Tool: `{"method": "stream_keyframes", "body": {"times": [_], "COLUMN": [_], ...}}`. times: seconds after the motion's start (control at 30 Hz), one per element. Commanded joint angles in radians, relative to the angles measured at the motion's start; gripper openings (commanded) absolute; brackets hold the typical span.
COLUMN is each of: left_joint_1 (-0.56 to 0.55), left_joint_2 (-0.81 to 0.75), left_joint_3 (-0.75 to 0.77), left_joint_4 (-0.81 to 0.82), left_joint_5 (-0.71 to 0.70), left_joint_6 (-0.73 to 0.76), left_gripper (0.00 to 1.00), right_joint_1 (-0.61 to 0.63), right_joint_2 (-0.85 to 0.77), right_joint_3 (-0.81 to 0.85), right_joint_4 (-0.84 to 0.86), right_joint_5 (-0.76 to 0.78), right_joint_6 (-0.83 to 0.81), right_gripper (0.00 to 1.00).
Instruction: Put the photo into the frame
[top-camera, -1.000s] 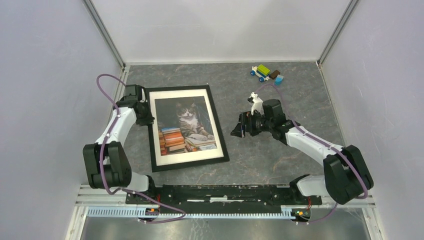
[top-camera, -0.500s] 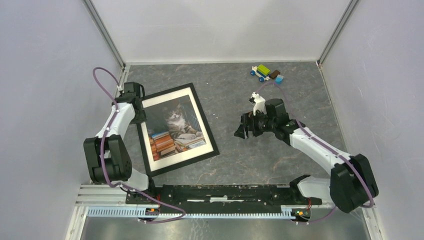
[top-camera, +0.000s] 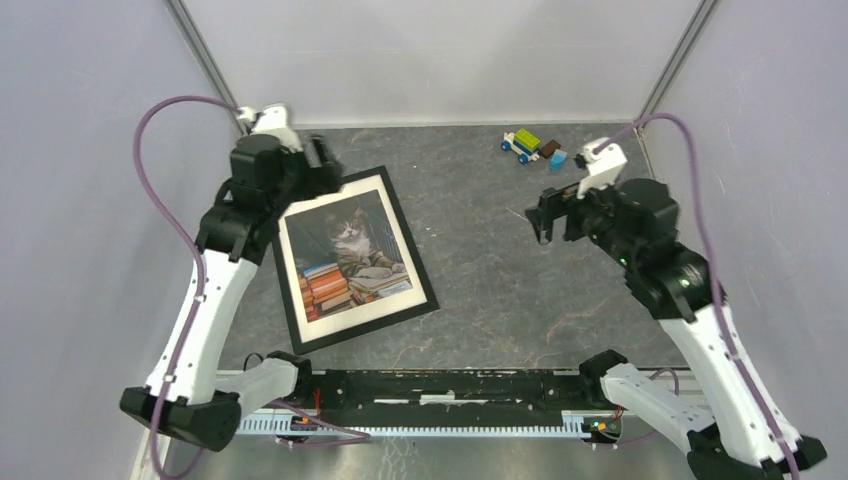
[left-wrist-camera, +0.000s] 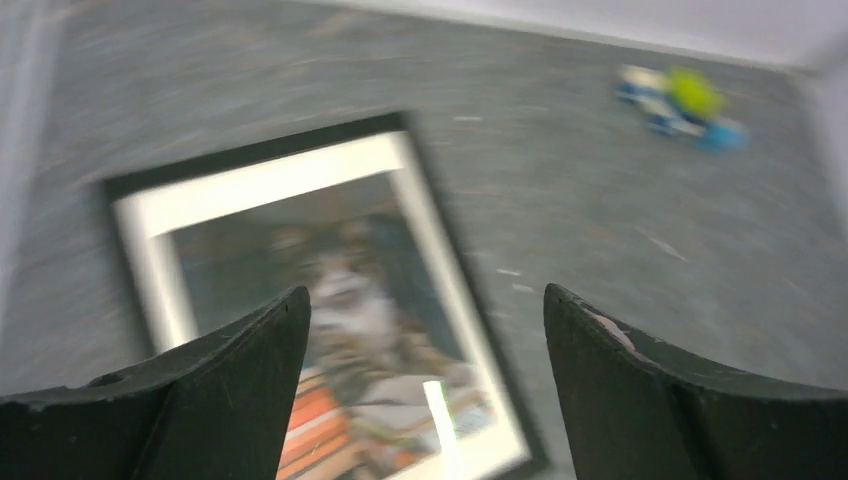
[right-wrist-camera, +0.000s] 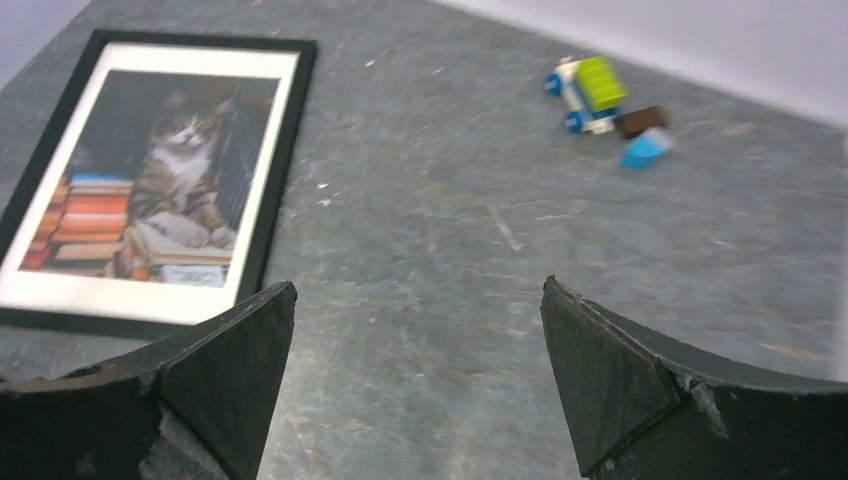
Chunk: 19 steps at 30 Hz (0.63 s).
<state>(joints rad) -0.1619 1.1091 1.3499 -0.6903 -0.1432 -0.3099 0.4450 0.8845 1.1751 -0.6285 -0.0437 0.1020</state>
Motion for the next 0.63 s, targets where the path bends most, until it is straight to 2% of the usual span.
{"method": "stream_keyframes", "body": {"times": [0.0,0.1,0.17,0.37,0.6], "left_joint_1": [-0.287,-0.452,-0.501,-0.512,-0.511], "left_joint_2": [-0.053,-0.104,-0.139,-0.261,-0.292], "left_joint_3": [0.074,0.076,0.078,0.102,0.160], "left_joint_4": [0.128,0.210,0.244,0.301,0.262], "left_joint_5": [0.150,0.190,0.221,0.305,0.370], "left_joint_6": [-0.022,-0.012,-0.011,-0.022,0.004], "left_gripper": [0.95,0.98,0.98,0.98,0.99], "right_joint_1": [0.001,0.001,0.001,0.001,0.001], "right_joint_2": [-0.066,-0.092,-0.102,-0.103,-0.162], "right_joint_3": [0.170,0.283,0.342,0.467,0.386], "right_joint_4": [-0.164,-0.216,-0.236,-0.260,-0.147], "right_joint_5": [0.216,0.255,0.276,0.318,0.324], "right_joint_6": [-0.079,-0.094,-0.093,-0.095,-0.094], "right_gripper": [0.98,0.98,0.98,0.98,0.98]}}
